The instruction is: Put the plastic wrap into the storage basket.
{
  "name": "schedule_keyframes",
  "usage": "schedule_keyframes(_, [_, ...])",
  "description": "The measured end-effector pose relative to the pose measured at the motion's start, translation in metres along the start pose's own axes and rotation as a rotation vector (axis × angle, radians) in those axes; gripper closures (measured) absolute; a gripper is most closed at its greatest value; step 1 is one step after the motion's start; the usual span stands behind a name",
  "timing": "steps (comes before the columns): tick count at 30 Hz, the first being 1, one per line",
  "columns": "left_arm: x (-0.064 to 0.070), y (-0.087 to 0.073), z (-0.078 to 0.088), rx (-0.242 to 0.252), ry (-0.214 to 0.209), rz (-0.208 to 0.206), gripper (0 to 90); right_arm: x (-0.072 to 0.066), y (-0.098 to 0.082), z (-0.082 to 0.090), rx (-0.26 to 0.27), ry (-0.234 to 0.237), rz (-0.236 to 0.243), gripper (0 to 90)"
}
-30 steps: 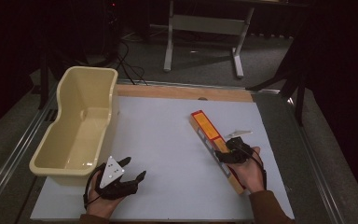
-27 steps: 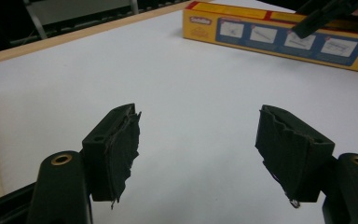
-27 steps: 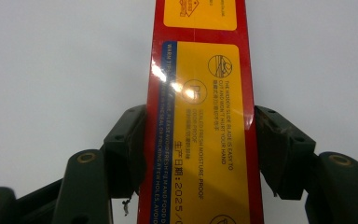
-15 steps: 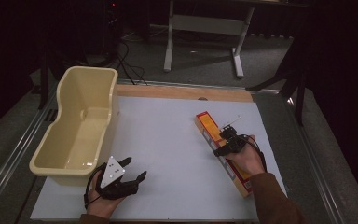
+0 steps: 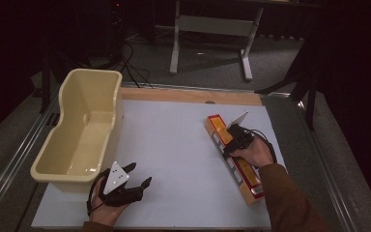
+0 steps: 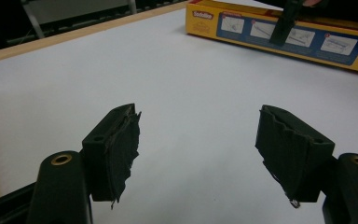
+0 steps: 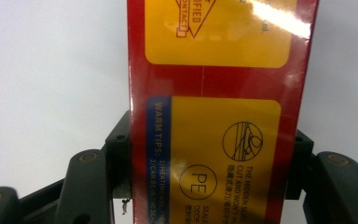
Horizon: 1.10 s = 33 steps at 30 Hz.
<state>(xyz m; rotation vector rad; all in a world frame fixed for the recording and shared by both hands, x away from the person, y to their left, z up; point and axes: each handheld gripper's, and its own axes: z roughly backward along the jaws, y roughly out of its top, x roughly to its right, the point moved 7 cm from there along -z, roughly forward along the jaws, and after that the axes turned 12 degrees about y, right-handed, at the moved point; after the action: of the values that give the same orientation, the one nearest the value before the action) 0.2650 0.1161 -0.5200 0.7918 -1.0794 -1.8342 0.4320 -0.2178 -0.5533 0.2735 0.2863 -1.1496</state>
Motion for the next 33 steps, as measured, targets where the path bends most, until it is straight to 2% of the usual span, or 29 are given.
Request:
schedule_keyframes(1, [0.000,0.000,0.000,0.000,0.000,0.000,29.5,0.000,0.000,0.000,0.000,0.000,0.000,39.6])
schedule_keyframes(2, [0.000,0.000,0.000,0.000,0.000,0.002,29.5,0.000,0.000,0.002,0.015,0.035,-0.017,39.7])
schedule_keyframes(4, [0.000,0.000,-0.001,0.001,0.000,0.002,29.5,0.000,-0.001,0.003,0.024,0.046,-0.026,39.7])
schedule_keyframes(5, [0.000,0.000,0.000,0.001,0.000,0.001,29.5,-0.001,-0.001,0.006,0.047,0.065,-0.037,39.6])
schedule_keyframes(6, [0.001,0.000,0.000,0.001,0.000,0.000,29.5,-0.001,-0.001,0.006,0.047,0.065,-0.037,39.6])
schedule_keyframes(8, [0.001,0.000,0.000,-0.001,0.001,-0.001,29.5,-0.003,-0.001,0.010,0.080,0.109,-0.044,39.7])
schedule_keyframes(10, [0.001,0.000,0.000,0.000,0.000,0.000,29.5,-0.004,-0.001,0.012,0.086,0.123,-0.048,39.6])
schedule_keyframes(11, [0.001,0.000,-0.001,-0.002,0.001,0.000,29.5,-0.006,-0.001,0.015,0.102,0.150,-0.039,39.6])
schedule_keyframes(15, [0.001,0.000,-0.001,-0.003,0.001,0.000,29.6,-0.012,0.000,0.019,0.124,0.184,-0.018,39.6])
schedule_keyframes(19, [0.001,0.000,-0.001,-0.002,0.001,0.002,29.5,-0.022,0.003,0.024,0.157,0.246,0.003,39.7])
schedule_keyframes(22, [0.001,0.000,-0.001,0.001,0.000,0.004,29.5,-0.030,0.006,0.029,0.187,0.312,0.008,39.6])
schedule_keyframes(24, [0.001,0.000,-0.001,0.001,0.000,0.004,29.5,-0.038,0.008,0.036,0.216,0.390,0.008,39.6])
schedule_keyframes(25, [0.001,0.000,-0.001,0.001,0.000,0.004,29.5,-0.038,0.008,0.036,0.216,0.390,0.008,39.6])
schedule_keyframes(27, [0.001,0.000,-0.001,0.002,0.000,0.002,29.5,-0.045,0.010,0.041,0.235,0.439,0.006,39.6])
schedule_keyframes(29, [0.001,0.000,-0.001,0.001,0.000,0.002,29.5,-0.049,0.011,0.046,0.257,0.469,0.012,39.6])
schedule_keyframes(33, [0.001,0.000,-0.001,0.001,0.001,0.003,29.5,-0.060,0.015,0.053,0.296,0.503,0.025,39.7])
